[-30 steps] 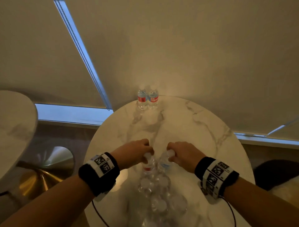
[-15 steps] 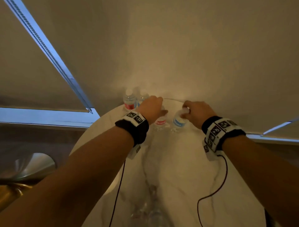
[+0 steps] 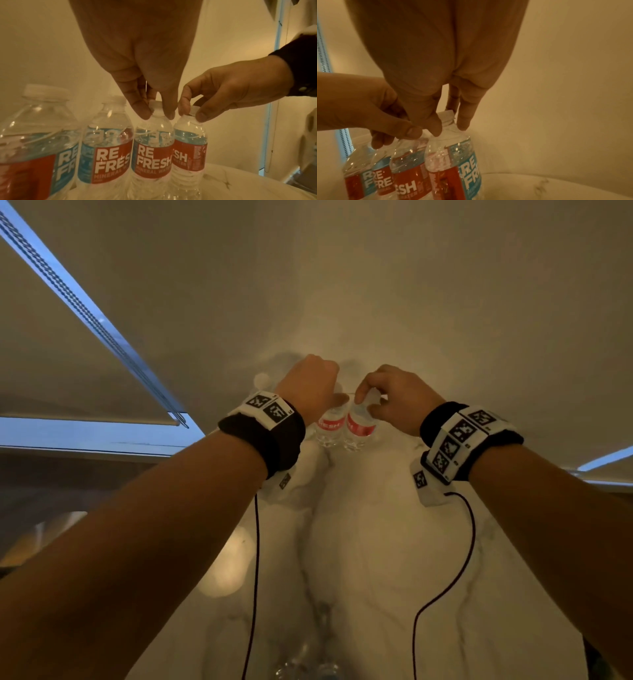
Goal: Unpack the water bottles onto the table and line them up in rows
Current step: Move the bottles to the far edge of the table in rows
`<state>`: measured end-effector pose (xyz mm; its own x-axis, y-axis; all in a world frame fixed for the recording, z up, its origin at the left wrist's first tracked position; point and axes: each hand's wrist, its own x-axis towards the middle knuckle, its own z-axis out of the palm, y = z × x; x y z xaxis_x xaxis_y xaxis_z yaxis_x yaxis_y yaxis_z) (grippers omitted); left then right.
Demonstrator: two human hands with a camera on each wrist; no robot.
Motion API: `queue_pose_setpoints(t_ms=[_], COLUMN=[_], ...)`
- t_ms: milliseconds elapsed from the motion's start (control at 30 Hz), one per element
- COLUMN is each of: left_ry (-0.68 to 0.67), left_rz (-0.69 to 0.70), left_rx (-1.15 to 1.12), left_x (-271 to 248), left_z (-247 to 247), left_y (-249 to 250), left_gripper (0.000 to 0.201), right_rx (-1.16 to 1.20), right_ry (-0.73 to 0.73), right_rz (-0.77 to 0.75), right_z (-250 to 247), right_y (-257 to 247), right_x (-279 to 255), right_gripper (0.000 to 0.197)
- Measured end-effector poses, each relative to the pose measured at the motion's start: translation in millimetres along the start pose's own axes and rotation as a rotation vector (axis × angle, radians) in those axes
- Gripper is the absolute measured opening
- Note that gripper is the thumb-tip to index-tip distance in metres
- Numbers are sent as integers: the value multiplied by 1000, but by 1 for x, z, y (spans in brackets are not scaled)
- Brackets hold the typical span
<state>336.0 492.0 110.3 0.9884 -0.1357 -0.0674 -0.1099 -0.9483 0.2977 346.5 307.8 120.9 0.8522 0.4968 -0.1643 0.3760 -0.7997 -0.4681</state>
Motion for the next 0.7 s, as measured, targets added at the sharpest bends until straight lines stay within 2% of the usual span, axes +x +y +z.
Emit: queue_pose_setpoints(t_ms=[67,167,333,467,633,700], left_ry=[-3,-8,-5,-5,-17,13], left_rz=[14,18,21,17,-20,-41], left_rx=[2,-13,-8,18,13,-13], left_x=[0,-1,-1,-4,-24,-44], left_z=[0,-1,0,4,-4,-8], left_y=[-2,-3,-6,-4,-1,2], left_gripper=[42,39,38,42,54,50], right_rx=[11,-72,-55,-11,9,24], right_ry=[15,12,66,54,11,33], right_rz=[8,99,88,73,105,125], right_z=[3,8,15,15,6,1], right_y=[0,4,5,8,2,-4], right_x=[0,2,8,6,-10,-26], right_gripper=[35,47,39,41,66,75])
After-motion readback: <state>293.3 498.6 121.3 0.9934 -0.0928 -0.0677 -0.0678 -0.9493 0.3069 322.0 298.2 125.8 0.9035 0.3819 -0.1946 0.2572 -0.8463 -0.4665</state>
